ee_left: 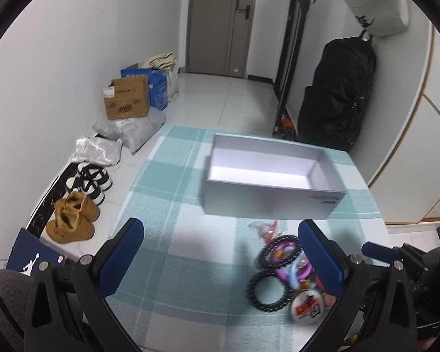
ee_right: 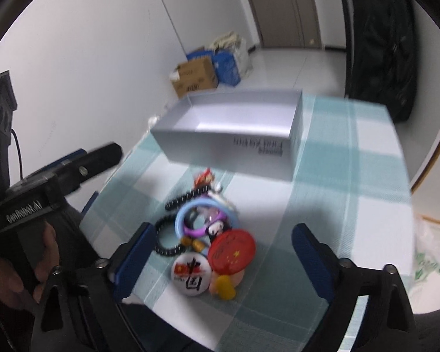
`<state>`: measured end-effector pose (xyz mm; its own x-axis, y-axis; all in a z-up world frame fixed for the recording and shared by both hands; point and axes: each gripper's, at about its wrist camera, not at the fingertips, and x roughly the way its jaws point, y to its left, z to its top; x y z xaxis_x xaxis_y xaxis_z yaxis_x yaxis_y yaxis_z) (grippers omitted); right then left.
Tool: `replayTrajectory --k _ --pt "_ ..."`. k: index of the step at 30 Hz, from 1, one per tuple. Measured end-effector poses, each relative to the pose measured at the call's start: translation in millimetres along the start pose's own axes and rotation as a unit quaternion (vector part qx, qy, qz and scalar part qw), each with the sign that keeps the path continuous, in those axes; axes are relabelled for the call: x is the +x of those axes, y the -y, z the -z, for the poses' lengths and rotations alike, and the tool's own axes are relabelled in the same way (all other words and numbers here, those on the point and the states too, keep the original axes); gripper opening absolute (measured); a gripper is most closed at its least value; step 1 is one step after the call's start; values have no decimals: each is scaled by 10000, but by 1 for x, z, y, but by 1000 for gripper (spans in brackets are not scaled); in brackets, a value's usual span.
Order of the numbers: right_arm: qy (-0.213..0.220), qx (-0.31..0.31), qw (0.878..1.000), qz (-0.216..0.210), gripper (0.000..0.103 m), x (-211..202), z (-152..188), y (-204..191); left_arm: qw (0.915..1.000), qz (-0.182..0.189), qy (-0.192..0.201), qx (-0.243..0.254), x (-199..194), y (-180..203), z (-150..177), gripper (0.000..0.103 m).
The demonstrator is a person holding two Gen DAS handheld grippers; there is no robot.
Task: Organize jewelry
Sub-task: 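Grasp the red round ornament in the pile with the right gripper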
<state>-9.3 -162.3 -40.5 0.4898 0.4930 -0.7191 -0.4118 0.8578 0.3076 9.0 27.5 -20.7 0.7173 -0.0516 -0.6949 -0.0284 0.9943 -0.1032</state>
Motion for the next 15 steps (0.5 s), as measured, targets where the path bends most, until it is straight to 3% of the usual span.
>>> replayTrajectory --k 6,13,15 --pt "-460 -63 9985 298 75 19 4 9 9993 -217 -263 -134 10 -11 3 102" --pt "-725 59 9970 253 29 27 7 13 9959 -412 -793 -108 24 -19 11 102" --pt "-714 136 9972 191 23 25 7 17 9941 -458 -978 -77 27 -19 15 102"
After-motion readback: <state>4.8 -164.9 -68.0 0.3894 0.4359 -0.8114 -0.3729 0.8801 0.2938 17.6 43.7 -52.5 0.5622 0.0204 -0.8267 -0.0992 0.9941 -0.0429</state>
